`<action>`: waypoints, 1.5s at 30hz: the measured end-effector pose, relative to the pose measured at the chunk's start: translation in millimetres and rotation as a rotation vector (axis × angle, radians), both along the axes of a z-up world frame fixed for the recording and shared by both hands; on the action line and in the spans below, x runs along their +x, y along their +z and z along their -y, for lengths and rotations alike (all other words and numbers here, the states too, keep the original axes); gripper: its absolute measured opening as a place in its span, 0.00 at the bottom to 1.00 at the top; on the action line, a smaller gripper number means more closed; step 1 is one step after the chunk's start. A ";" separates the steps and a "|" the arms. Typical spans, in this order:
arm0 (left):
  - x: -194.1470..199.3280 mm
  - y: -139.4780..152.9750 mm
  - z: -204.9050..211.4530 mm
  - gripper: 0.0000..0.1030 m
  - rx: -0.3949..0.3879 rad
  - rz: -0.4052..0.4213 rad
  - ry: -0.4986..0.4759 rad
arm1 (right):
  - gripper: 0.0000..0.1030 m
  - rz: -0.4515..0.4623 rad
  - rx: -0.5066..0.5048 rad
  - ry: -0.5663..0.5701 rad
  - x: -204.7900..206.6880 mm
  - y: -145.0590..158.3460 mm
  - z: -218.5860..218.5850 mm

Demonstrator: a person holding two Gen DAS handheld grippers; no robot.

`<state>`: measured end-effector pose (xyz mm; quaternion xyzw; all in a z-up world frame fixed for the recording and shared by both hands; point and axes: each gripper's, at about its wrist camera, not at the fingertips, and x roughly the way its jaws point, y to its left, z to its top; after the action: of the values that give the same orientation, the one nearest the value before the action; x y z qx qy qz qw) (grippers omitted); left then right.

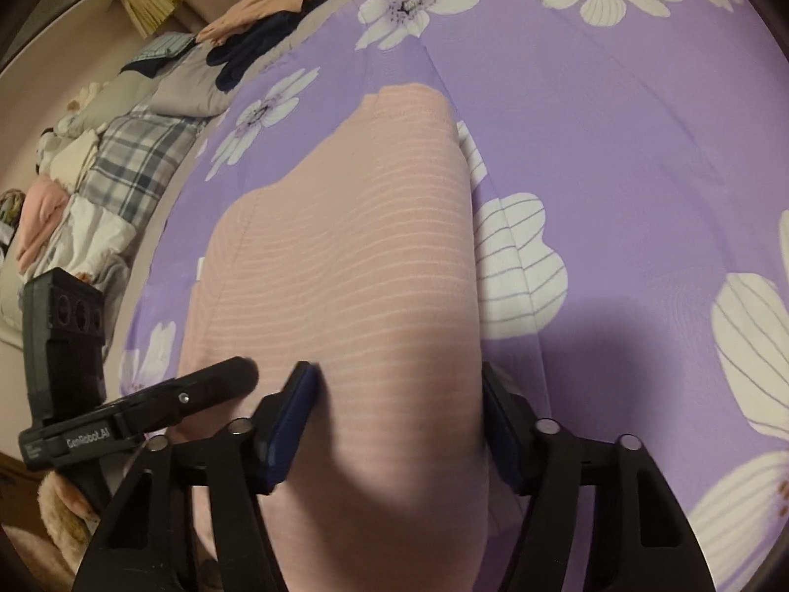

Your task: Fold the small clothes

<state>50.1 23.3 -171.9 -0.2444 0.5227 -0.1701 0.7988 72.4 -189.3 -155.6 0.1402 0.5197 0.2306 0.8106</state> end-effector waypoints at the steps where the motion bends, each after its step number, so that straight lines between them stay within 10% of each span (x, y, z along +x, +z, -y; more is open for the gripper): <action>1: 1.0 1.4 0.6 0.46 -0.006 -0.003 -0.002 | 0.49 -0.006 0.008 -0.006 0.8 -0.3 1.2; 4: 0.9 9.5 3.3 0.38 -0.017 0.000 -0.003 | 0.29 0.009 0.049 0.004 -3.5 7.8 4.3; 16: 25.4 75.3 38.5 0.36 0.004 0.214 -0.058 | 0.26 0.204 0.066 -0.039 7.8 69.5 36.1; 30: 99.3 23.6 62.7 0.37 0.065 0.094 -0.058 | 0.26 0.112 0.016 -0.076 72.7 25.3 46.4; 41: 85.0 30.9 56.1 0.64 0.140 0.102 -0.002 | 0.41 0.076 -0.073 -0.166 65.1 20.5 51.7; 45: 62.3 65.6 47.9 0.96 0.169 0.191 0.033 | 0.66 0.146 -0.113 -0.179 50.3 44.6 55.7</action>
<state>112.4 -24.6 -106.3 -0.1675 0.4525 -0.1348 0.8654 122.7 -245.1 -111.0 0.1230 0.4568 0.1371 0.8703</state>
